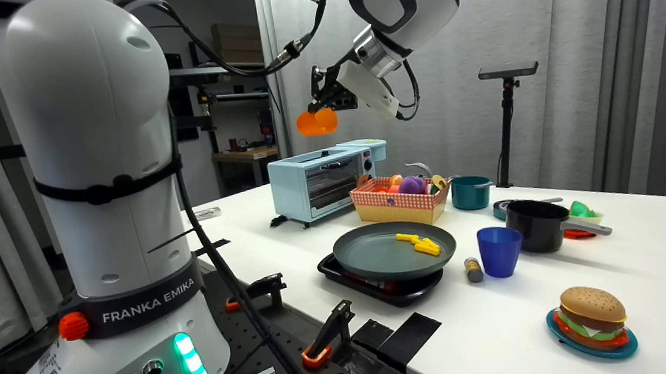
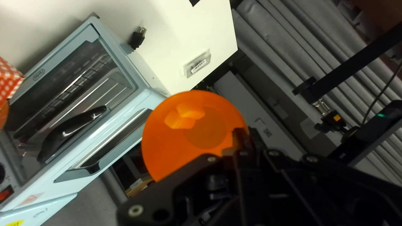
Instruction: Pour the things in the orange cup onto the plate
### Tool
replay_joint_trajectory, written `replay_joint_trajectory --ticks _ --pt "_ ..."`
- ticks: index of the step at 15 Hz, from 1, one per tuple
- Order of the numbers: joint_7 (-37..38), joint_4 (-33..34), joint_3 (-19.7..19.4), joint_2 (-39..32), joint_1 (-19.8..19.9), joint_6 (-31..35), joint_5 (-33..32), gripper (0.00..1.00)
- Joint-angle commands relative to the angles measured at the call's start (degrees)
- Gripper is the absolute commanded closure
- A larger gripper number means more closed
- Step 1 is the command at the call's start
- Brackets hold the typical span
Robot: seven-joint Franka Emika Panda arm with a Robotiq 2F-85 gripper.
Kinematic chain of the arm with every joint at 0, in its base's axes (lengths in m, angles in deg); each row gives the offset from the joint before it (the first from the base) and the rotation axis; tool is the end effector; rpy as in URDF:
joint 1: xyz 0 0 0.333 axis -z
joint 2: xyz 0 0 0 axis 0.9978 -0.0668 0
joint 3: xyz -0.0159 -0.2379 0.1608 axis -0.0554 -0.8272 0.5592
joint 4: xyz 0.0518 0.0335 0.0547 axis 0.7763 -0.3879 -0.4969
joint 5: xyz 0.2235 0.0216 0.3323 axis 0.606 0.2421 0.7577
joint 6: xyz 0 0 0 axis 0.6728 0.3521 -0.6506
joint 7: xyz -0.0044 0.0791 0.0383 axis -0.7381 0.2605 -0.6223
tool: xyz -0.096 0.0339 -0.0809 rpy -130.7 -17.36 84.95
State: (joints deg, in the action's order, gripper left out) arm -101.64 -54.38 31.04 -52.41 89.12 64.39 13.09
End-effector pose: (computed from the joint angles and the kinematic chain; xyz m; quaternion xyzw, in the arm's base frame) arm 0.4645 0.0324 0.3242 -0.7536 -0.4040 -0.1737 0.4886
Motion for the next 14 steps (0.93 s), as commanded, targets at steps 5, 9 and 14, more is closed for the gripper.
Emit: replay_joint_trajectory --ticks 5,9,14 --pt "-3.64 2.23 -0.41 -1.43 1.23 -7.07 0.97 0.99" --pt "-6.96 5.74 0.4 -6.9 0.63 -13.44 -0.28 0.99" --pt "-10.1 9.8 1.07 -13.32 1.47 -15.77 -0.78 0.99"
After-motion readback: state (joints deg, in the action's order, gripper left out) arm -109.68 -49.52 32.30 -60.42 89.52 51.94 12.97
